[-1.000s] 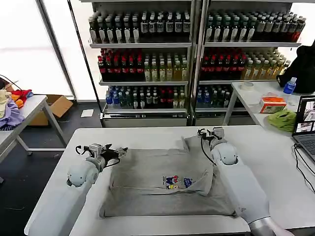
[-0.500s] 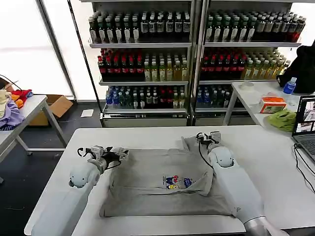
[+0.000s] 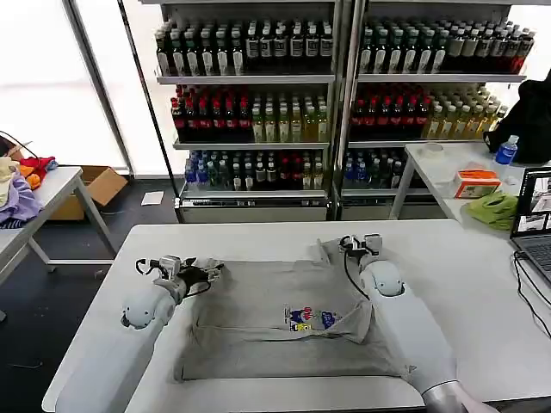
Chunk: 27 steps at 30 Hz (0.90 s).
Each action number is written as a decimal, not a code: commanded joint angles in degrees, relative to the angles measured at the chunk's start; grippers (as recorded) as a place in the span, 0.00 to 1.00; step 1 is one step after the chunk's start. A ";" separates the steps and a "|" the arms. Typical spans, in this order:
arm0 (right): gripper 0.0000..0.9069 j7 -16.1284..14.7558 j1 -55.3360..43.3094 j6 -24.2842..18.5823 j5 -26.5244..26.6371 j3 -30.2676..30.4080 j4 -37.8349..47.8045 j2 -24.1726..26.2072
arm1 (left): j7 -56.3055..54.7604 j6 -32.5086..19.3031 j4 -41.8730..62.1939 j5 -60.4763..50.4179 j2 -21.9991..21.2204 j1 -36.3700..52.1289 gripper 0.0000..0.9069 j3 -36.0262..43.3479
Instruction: Fold and organize the clothes.
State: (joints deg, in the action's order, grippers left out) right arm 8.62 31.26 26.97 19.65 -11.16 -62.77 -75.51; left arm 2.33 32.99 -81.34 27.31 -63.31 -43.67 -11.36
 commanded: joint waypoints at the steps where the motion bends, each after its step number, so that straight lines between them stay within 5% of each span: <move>1: 0.82 0.17 1.44 0.12 0.07 -0.45 -0.61 -0.53 | 0.06 0.02 -0.21 -0.46 -0.12 -0.77 0.01 0.02; 5: 0.27 0.47 3.03 -0.15 0.13 -0.84 -1.43 -0.62 | 0.29 0.02 -0.48 -0.72 -0.07 -1.34 0.01 0.18; 6: 0.27 0.47 3.40 -0.32 0.14 -0.91 -1.61 -0.63 | 0.30 0.03 -0.55 -0.74 -0.07 -1.39 0.01 0.18; 7: 0.00 0.50 3.53 -0.32 0.16 -0.94 -1.67 -0.63 | 0.34 0.02 -0.72 -0.77 -0.07 -1.57 0.01 0.17; 27: 0.00 1.06 6.74 -0.74 1.29 -2.08 -6.40 -0.09 | -0.09 -1.28 -2.22 -0.98 -1.55 -1.90 0.00 -0.92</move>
State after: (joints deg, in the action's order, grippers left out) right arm 9.64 37.21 26.24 20.67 -13.05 -67.98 -75.54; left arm 2.68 32.34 -82.85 25.96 -64.55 -45.85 -11.43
